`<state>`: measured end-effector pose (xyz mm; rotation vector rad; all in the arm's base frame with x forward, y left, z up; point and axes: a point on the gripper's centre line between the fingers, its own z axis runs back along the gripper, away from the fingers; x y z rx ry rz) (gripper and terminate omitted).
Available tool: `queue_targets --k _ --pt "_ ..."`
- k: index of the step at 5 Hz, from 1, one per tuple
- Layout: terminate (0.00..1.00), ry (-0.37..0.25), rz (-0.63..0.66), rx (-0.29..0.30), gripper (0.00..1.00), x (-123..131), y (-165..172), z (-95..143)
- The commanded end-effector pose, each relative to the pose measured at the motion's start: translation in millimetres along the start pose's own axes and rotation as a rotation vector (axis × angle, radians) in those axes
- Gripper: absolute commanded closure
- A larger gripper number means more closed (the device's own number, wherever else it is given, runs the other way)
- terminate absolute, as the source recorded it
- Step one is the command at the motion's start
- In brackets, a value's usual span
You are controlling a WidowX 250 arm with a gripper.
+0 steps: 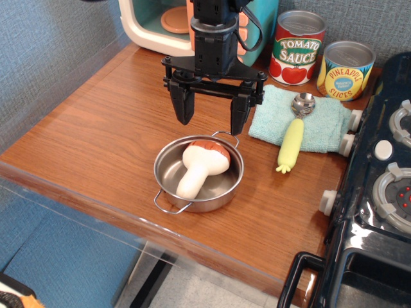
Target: Move the spoon to the front left corner of the table
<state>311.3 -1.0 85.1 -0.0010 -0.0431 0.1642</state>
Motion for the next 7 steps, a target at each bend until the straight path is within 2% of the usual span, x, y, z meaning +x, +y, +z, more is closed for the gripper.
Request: queue_targets --k 1,3,4,5,7 --pt "0.00 0.000 0.000 0.000 0.00 0 0 0" --pt "0.00 -0.052 -0.043 -0.023 0.00 25 -51 4" --pt "0.00 -0.052 -0.064 -0.020 0.00 34 -74 -7" --pt "0.00 -0.046 -0.055 0.002 0.00 39 -80 -27" --pt "0.00 -0.027 -0.062 0.054 0.00 37 -80 -48"
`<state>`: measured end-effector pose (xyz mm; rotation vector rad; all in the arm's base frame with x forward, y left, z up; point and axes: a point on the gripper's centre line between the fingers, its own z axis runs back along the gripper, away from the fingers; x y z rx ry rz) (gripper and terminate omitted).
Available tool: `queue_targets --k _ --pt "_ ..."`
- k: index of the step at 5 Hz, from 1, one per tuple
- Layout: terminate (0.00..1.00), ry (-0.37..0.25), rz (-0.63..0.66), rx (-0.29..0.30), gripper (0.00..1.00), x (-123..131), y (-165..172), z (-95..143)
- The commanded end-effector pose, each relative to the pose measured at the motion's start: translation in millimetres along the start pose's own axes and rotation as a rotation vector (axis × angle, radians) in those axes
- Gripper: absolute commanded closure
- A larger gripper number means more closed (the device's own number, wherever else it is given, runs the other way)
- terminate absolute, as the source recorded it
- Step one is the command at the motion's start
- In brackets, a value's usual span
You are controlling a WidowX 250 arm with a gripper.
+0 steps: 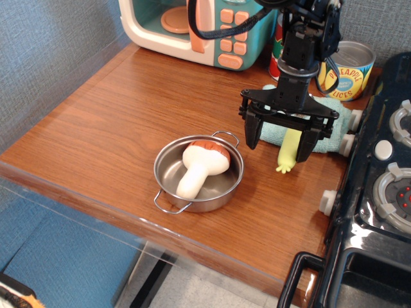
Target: Move the spoon to the front left corner of the table
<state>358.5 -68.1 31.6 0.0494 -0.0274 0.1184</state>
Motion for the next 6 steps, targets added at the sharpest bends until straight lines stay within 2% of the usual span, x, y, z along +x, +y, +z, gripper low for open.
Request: queue_targets --k 1,2,3,4,5,6 --pt "0.00 -0.046 -0.021 0.010 0.00 3 -6 2" --pt "0.00 -0.076 -0.016 0.006 1.00 1 -6 4" --pt "0.00 -0.085 -0.017 0.002 1.00 1 -6 6" --pt "0.00 -0.117 0.002 -0.032 1.00 5 -1 29" --pt "0.00 -0.196 0.055 -0.119 1.00 8 21 76" --pt "0.00 -0.220 0.120 -0.136 1.00 -1 76 103"
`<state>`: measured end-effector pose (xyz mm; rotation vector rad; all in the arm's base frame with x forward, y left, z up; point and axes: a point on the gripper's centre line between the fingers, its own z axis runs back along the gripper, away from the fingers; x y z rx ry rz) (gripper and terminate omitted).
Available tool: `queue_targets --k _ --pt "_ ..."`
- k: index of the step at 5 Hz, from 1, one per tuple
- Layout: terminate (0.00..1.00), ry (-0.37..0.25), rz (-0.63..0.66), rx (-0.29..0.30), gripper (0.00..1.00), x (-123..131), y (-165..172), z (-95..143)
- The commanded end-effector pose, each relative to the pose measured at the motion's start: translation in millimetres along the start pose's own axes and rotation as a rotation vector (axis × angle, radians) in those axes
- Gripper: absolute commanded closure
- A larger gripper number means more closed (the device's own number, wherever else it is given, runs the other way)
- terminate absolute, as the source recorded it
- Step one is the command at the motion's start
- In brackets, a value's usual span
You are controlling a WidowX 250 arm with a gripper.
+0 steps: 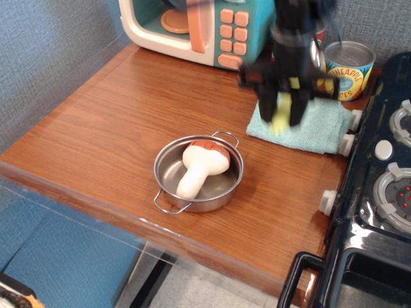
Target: Move the spoon to the front left corner of the table
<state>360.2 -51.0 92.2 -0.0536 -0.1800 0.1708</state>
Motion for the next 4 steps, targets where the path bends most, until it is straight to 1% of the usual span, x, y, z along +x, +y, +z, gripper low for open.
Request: queue_targets --k 1,2,3,4 --pt "0.00 -0.005 0.084 0.043 1.00 -14 102 50" --pt "0.00 0.079 0.036 0.095 1.00 -30 156 42" --pt "0.00 0.117 -0.036 0.119 1.00 -35 209 32" --pt "0.00 0.137 -0.079 0.168 1.00 -43 260 17"
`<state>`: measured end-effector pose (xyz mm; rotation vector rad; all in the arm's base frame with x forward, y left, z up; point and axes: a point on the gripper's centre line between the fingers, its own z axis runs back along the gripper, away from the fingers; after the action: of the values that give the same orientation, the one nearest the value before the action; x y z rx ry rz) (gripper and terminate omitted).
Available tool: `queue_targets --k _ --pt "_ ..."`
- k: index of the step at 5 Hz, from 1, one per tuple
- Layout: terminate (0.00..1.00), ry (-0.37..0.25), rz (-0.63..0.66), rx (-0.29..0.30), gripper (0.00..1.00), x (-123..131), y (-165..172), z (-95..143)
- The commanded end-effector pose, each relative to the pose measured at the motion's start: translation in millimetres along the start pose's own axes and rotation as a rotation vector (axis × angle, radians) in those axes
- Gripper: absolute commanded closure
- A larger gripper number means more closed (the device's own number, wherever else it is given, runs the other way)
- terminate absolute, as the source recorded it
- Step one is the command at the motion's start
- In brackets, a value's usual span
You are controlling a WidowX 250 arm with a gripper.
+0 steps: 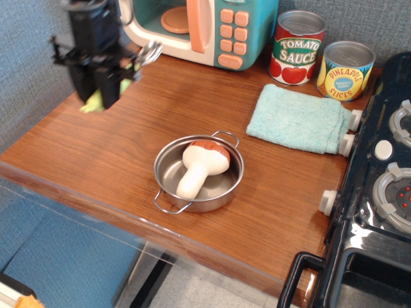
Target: Move the spoon to the front left corner of the table
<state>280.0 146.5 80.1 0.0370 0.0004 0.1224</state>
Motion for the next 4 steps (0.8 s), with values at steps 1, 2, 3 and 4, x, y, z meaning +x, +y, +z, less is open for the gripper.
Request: queue_targets --k 1,2,3,4 --pt "0.00 0.001 -0.061 0.090 1.00 -2 64 -23" --pt "0.00 0.038 -0.106 0.125 1.00 -3 68 -39" --pt "0.00 0.073 -0.158 0.116 1.00 -1 63 -51" --pt "0.00 0.093 -0.173 0.092 0.00 -1 65 -58"
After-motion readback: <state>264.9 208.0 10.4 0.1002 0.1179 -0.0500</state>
